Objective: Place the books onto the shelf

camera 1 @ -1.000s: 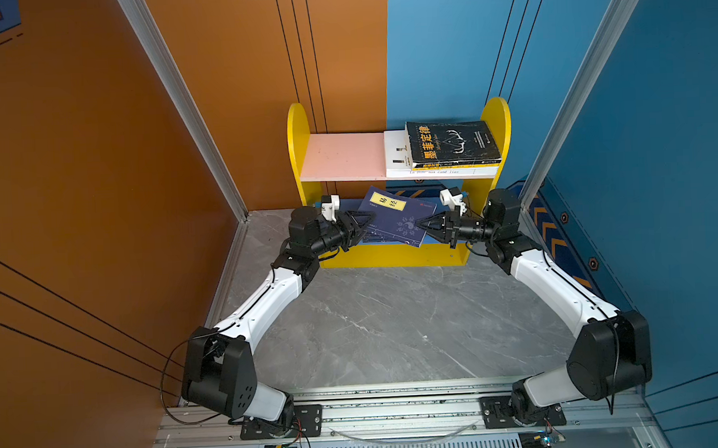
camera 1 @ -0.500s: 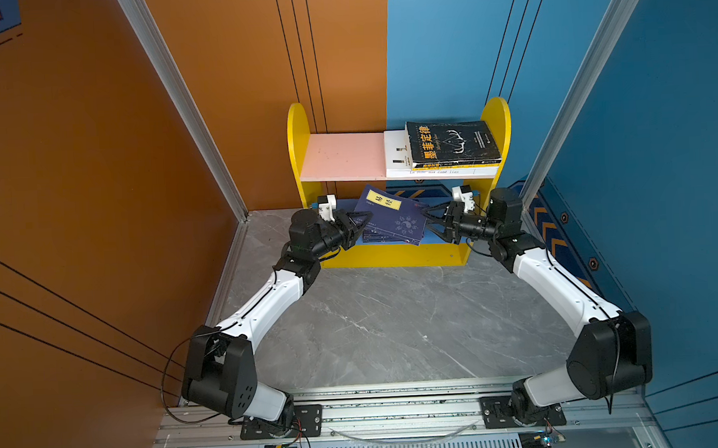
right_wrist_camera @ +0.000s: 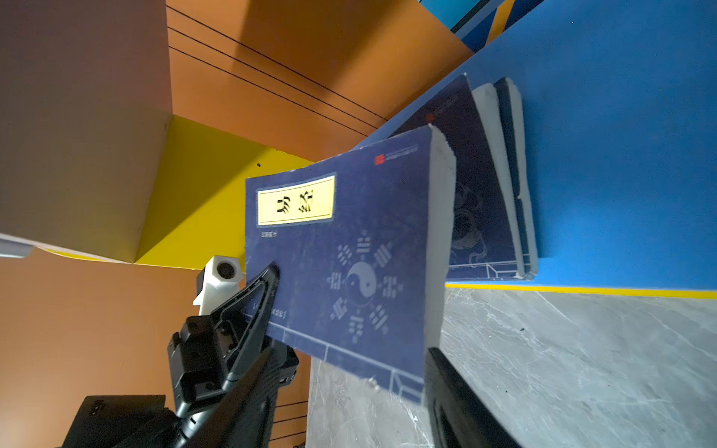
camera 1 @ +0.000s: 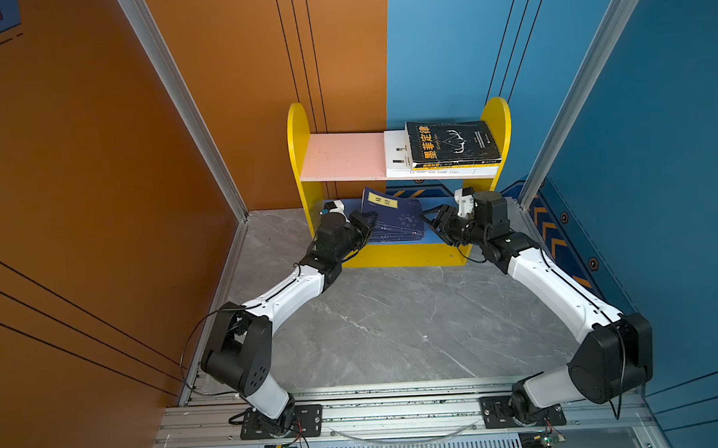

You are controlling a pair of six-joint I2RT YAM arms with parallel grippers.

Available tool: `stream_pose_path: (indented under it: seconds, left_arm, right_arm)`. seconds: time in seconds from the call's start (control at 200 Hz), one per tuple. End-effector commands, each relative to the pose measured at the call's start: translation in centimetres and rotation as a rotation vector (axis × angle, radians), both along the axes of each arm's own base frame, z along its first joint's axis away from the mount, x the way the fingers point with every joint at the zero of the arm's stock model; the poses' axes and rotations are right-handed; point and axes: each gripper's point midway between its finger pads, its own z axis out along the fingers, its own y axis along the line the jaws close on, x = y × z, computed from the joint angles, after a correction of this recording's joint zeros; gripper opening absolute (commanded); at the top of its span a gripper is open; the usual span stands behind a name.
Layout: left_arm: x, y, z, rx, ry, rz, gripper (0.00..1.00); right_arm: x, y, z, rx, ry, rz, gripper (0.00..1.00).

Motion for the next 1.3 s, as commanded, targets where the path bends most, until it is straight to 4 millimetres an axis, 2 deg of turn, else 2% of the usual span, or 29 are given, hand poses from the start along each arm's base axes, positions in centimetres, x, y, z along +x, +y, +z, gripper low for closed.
stream_pose_path:
  seconds: [0.0, 0.225, 0.481, 0.731, 0.946, 1.107, 1.297]
  left_arm:
    - [1.6, 0.1, 2.9, -0.014, -0.110, 0.086, 0.00]
    - [2.5, -1.0, 2.1, -0.007, -0.135, 0.113, 0.00]
    - [2.9, -1.5, 1.2, 0.024, -0.141, 0.126, 0.00]
    - [3.2, -1.4, 0.3, 0.041, -0.133, 0.129, 0.00]
    - [3.5, -1.6, -0.4, 0.054, -0.127, 0.125, 0.00]
    - [3.7, -1.6, -0.5, 0.069, -0.134, 0.124, 0.00]
    - [3.5, -1.6, -1.6, 0.090, -0.117, 0.116, 0.00]
  right_arm:
    - [0.7, 0.1, 0.4, -0.045, -0.024, -0.019, 0.61]
    - [0.7, 0.7, 0.4, -0.068, -0.034, -0.007, 0.61]
    - [1.9, 2.1, -0.1, -0.068, -0.037, 0.019, 0.61]
    - [3.5, 3.5, -1.5, -0.072, -0.027, 0.026, 0.60]
    - [4.6, 3.7, -2.7, -0.095, -0.024, -0.002, 0.59]
    - [5.3, 3.9, -4.3, -0.113, -0.001, -0.011, 0.58]
    - [4.9, 3.4, -8.2, -0.186, 0.064, -0.031, 0.57]
